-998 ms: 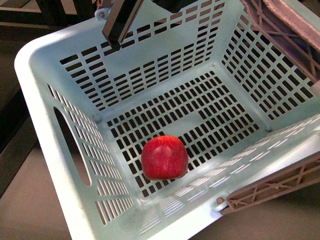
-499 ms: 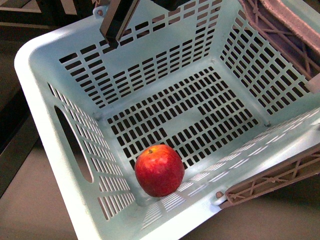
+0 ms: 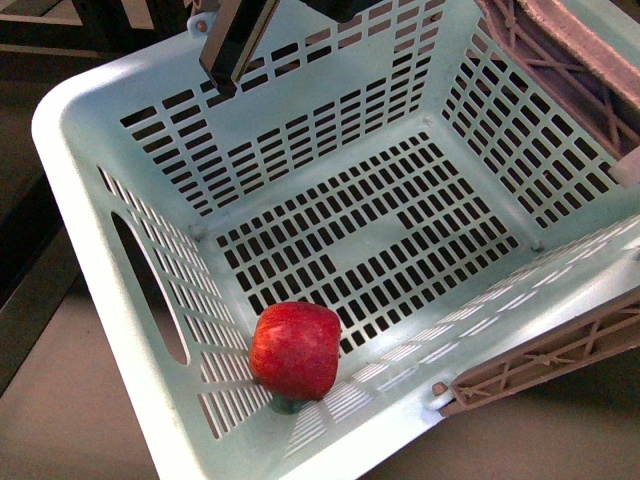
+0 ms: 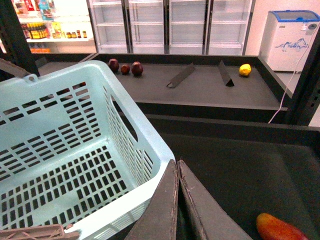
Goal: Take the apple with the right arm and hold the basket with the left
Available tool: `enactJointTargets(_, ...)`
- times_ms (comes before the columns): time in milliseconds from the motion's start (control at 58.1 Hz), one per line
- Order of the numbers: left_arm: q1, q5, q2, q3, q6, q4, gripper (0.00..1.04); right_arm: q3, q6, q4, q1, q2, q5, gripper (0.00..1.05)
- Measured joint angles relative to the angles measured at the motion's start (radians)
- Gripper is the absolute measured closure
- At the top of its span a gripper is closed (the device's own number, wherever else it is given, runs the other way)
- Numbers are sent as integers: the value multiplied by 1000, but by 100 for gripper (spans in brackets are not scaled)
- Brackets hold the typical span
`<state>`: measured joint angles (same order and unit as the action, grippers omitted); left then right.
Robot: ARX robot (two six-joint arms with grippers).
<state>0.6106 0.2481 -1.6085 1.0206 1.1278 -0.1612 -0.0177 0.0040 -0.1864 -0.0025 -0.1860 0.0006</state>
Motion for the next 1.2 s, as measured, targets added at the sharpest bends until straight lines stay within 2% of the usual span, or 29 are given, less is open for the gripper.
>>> enactJointTargets(52, 0, 2, 0, 0, 0, 0, 98, 0, 0, 14, 0, 14, 0, 103)
enactJointTargets(155, 0, 3, 0, 0, 0, 0, 98, 0, 0, 170, 0, 143, 0, 103)
enactJointTargets(327, 0, -2, 0, 0, 2, 0, 98, 0, -2, 185, 1, 179, 0, 102)
enactJointTargets(344, 0, -1, 0, 0, 2, 0, 98, 0, -1, 185, 1, 179, 0, 100)
enactJointTargets(464, 0, -1, 0, 0, 1, 0, 98, 0, -1, 185, 1, 179, 0, 67)
enactJointTargets(619, 0, -1, 0, 0, 0, 0, 98, 0, -1, 185, 1, 179, 0, 41)
enactJointTargets(654, 7, -50, 0, 3, 6, 10, 98, 0, -1, 185, 1, 179, 0, 35)
enactJointTargets(740, 32, -331, -10, 21, 91, 40, 98, 0, -1, 185, 1, 179, -1, 21)
enactJointTargets(774, 32, -401, -15, 26, 120, 35, 98, 0, -1, 185, 1, 179, -1, 16)
enactJointTargets(843, 8, -469, -24, 40, 151, 27, 98, 0, -1, 185, 1, 180, 0, 7)
enactJointTargets(946, -52, -485, -32, 51, 181, 16, 98, 0, -1, 185, 1, 180, 0, 9)
enactJointTargets(1204, -205, -447, -67, 38, 336, -51, 98, 0, -1, 185, 1, 180, 0, 9)
